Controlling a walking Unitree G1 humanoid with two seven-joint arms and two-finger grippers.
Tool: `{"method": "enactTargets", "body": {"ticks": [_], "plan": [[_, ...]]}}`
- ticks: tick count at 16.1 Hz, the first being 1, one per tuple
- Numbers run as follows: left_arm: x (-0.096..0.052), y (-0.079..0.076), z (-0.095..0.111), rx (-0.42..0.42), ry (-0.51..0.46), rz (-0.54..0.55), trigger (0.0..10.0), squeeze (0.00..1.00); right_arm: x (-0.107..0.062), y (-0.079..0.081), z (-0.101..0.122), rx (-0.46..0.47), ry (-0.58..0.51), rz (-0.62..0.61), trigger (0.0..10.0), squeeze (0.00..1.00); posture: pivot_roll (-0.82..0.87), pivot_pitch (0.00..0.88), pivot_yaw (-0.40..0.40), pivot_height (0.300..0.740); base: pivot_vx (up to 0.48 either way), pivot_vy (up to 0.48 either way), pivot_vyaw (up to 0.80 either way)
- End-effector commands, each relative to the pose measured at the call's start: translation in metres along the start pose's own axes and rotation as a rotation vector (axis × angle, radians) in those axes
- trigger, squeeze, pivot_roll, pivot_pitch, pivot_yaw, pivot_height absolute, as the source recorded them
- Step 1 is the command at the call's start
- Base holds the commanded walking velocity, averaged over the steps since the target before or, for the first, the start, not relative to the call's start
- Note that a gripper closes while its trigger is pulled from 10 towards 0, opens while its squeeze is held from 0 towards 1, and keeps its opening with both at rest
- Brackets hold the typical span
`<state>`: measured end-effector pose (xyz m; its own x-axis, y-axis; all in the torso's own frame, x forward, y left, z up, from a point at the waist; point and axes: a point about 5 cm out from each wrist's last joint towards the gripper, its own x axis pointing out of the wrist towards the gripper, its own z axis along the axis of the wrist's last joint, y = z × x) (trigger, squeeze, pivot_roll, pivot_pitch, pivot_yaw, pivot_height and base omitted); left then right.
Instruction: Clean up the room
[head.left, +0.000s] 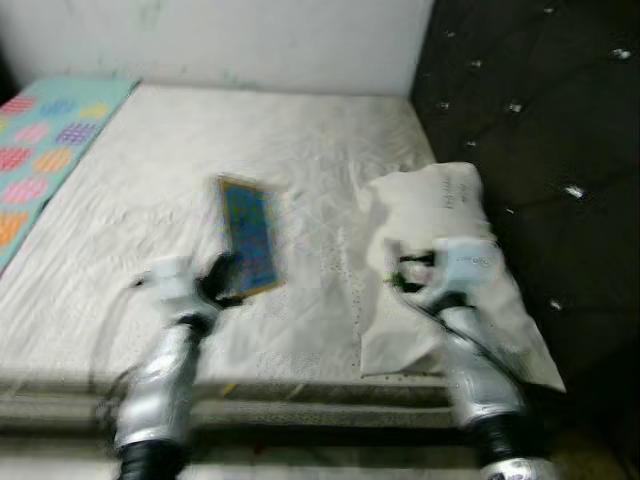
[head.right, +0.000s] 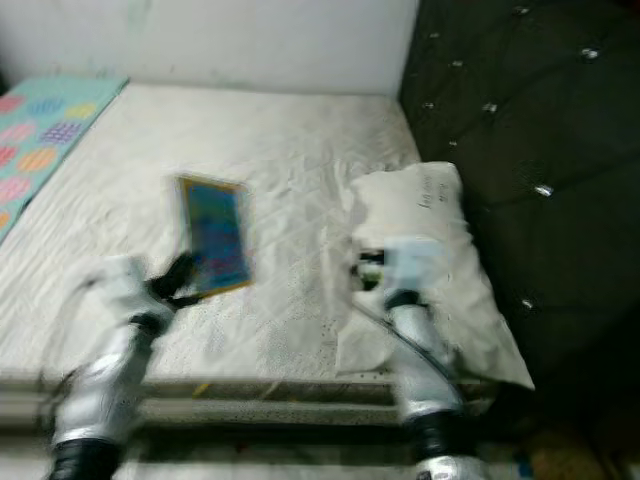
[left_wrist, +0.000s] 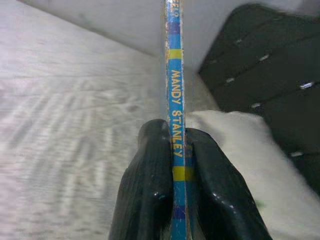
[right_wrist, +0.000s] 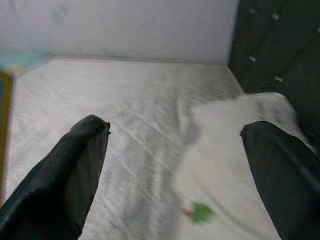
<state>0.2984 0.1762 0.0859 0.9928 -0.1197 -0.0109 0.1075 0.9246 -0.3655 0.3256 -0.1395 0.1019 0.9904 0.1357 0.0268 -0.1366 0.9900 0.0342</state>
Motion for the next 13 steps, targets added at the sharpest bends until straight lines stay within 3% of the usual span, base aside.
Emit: {"method": "enactTargets", "body": {"ticks": [1,6,13], "plan": [[0.0081,-0.0179,0.0097,0.0,-0.049,-0.066,10.0,0.0,-0.0041,-0.0169,-0.0028,-0.017,0.015,-0.05,10.0,0.0,-0.1,0.0,0.001,0.74,0.0,0.0,0.0],[0.0085,-0.0183,0.01,0.004,-0.05,-0.069,10.0,0.0,-0.0051,-0.0149,-0.0041,-0.023,0.016,-0.043,10.0,0.0,-0.1,0.0,0.003,0.74,0.0,0.0,0.0],[0.0077,-0.0197,0.0094,-0.004,-0.05,-0.078,10.0,0.0,-0.0048,-0.0156,-0.0034,-0.045,0.012,-0.042,10.0,0.0,-0.1,0.0,-0.001,0.74,0.334,0.0,0.0]]}}
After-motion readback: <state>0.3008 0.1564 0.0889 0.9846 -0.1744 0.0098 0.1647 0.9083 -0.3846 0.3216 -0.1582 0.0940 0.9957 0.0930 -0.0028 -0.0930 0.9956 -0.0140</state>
